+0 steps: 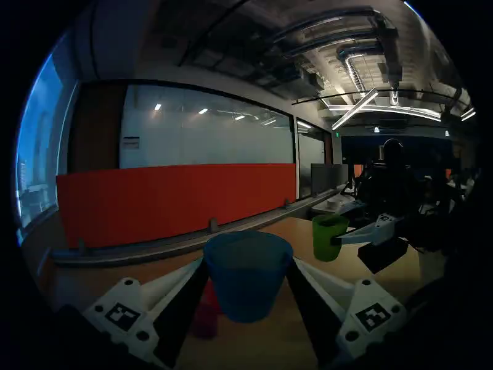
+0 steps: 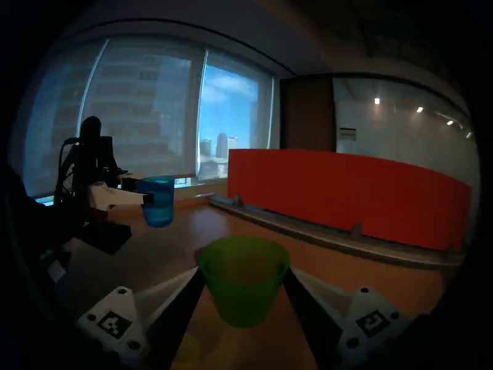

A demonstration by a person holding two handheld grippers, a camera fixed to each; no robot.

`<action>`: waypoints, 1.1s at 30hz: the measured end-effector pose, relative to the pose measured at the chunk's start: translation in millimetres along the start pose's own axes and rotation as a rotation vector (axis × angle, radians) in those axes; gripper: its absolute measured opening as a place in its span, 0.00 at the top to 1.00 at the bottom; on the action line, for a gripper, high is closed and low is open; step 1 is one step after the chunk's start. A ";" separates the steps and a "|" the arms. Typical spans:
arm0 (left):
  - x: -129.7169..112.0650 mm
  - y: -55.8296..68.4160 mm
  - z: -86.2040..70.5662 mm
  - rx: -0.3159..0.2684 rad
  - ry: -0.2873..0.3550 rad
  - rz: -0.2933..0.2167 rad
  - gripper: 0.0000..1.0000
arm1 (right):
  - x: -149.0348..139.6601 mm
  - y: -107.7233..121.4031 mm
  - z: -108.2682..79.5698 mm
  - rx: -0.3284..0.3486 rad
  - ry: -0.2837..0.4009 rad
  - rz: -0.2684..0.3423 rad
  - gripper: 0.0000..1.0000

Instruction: Pour water

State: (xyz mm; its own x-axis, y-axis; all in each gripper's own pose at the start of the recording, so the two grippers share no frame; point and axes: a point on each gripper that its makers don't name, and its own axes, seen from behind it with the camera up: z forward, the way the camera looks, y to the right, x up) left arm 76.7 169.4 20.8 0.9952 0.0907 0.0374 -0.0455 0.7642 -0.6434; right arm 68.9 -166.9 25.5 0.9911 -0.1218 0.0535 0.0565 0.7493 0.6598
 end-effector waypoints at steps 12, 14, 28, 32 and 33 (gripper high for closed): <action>7.0 1.5 1.3 -0.005 0.004 0.015 0.15 | 5.4 -4.8 0.3 0.014 0.007 0.005 0.10; 9.1 1.9 1.5 -0.006 0.005 0.020 0.15 | 6.3 -7.9 1.6 0.022 0.007 0.003 0.10; 30.2 -0.5 0.9 0.003 0.020 0.082 0.15 | 6.8 -41.8 14.3 0.105 0.007 0.004 0.10; 36.4 -3.3 -0.7 0.012 0.024 0.109 0.15 | 3.6 -53.1 19.4 0.131 0.002 0.007 0.10; 38.2 -4.0 -1.1 0.015 0.024 0.118 0.15 | 2.7 -56.2 20.8 0.137 0.001 0.008 0.10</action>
State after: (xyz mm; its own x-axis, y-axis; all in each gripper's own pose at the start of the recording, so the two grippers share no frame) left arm 115.0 169.1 24.0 0.9847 0.1651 -0.0563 -0.1632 0.7586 -0.6308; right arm 65.8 -222.9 4.2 0.9915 -0.1159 0.0586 0.0317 0.6541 0.7558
